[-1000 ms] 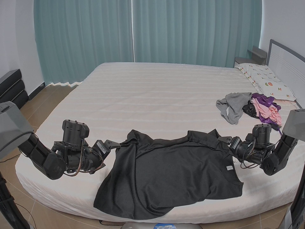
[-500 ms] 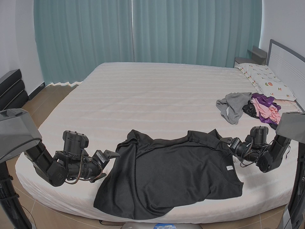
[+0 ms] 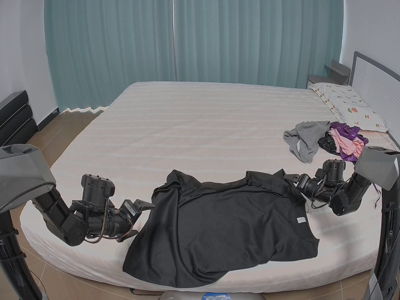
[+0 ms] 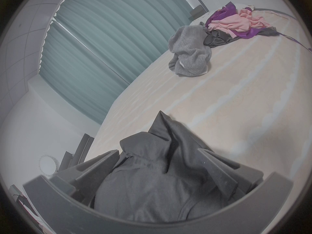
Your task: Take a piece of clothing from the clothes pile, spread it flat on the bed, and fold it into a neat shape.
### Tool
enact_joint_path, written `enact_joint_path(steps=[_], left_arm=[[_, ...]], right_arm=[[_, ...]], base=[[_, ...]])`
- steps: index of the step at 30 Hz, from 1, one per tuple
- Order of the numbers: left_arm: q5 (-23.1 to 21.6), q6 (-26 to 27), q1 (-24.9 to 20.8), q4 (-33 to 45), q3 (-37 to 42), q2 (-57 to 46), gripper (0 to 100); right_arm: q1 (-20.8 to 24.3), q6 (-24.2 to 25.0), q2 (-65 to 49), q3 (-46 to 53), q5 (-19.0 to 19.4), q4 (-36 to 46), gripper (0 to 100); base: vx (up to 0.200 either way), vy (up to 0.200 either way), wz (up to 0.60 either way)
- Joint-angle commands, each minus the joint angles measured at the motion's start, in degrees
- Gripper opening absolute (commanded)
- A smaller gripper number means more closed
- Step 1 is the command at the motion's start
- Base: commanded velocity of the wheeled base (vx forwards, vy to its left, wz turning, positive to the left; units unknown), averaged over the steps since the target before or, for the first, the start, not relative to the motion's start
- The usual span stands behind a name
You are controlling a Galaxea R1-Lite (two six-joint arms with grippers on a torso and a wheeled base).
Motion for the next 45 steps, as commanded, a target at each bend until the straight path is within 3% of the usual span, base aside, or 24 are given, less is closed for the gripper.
enact_joint_path(steps=[1,17,18,28,36,45], left_arm=[[0.07,-0.02,0.10,-0.99,0.06,0.46,100],[0.51,0.16,0.01,-2.49,-0.03,1.43,100],[0.51,0.24,0.01,-2.49,0.06,1.43,100],[0.69,0.33,-0.08,-2.49,-0.46,1.96,100],[0.78,0.42,-0.34,-2.66,-2.13,3.01,100],[7.45,0.77,-0.26,-3.19,-13.38,11.01,100]], right_arm=[[-0.89,-0.58,3.77,-5.14,0.16,2.51,100],[-1.24,-3.48,8.16,-8.40,0.07,2.16,100],[-1.24,-3.48,8.16,-8.48,0.07,2.16,0],[-2.56,-1.02,9.30,-12.88,-0.46,1.02,0],[-4.23,4.25,10.09,-14.28,-2.04,-7.77,0],[-3.87,4.43,10.97,-12.53,-2.21,-9.44,0]], base=[[0.000,0.000,0.00],[0.000,0.000,0.00],[0.000,0.000,0.00],[0.000,0.000,0.00],[0.000,0.000,0.00],[0.000,0.000,0.00]])
